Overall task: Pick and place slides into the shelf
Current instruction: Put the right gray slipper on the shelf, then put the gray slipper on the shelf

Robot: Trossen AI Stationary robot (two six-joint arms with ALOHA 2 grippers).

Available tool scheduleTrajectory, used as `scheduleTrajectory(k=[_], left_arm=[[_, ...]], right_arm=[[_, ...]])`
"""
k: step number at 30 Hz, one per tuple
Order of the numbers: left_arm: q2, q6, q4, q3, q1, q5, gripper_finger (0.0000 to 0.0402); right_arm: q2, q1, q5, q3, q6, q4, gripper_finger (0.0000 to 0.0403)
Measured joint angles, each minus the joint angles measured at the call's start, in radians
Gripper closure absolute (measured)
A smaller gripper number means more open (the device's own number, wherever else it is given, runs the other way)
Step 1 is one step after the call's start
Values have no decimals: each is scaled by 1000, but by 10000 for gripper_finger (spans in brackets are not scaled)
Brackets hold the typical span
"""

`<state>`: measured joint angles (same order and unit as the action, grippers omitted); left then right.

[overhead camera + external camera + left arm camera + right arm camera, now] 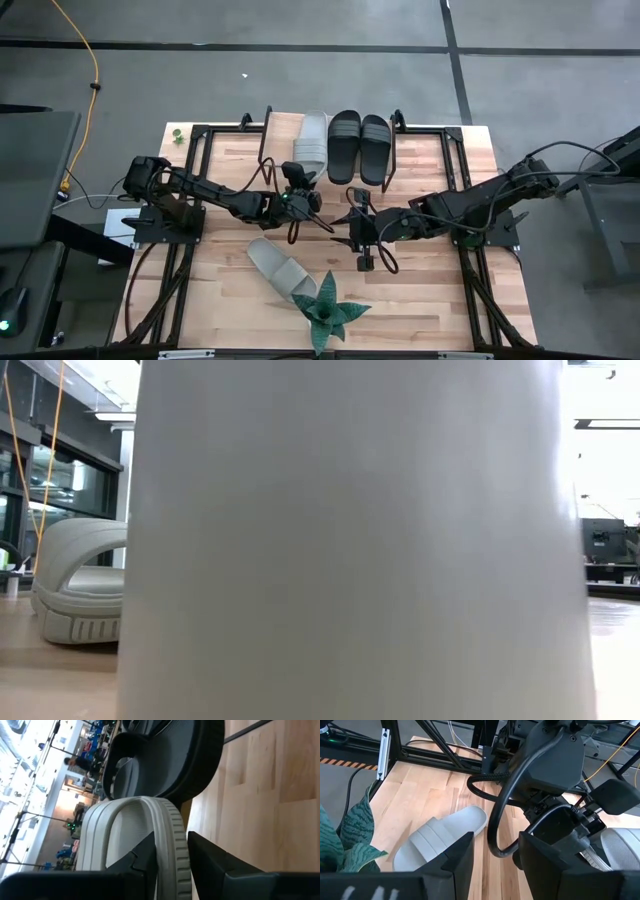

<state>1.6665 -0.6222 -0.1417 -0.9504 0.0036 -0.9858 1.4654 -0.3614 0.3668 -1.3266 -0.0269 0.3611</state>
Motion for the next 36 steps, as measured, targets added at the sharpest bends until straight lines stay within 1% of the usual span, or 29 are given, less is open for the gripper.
scheduleTrajectory(k=[6,16,21,27,30,34,36], left_arm=[[0,6,0,0,0,26,293],[0,11,0,0,0,26,225],[0,25,1,0,0,26,200],[0,20,0,0,-14,21,190],[0,-16,-28,0,-40,-13,192],[0,-37,-74,0,-75,-24,191],[0,-58,-95,0,-92,-51,190]], right_arm=[[0,0,0,0,0,0,256],[0,0,0,0,0,0,256],[0,0,0,0,0,1,256],[0,0,0,0,0,11,256],[0,0,0,0,0,15,256],[0,0,-1,0,0,16,256],[0,0,0,0,1,16,256]])
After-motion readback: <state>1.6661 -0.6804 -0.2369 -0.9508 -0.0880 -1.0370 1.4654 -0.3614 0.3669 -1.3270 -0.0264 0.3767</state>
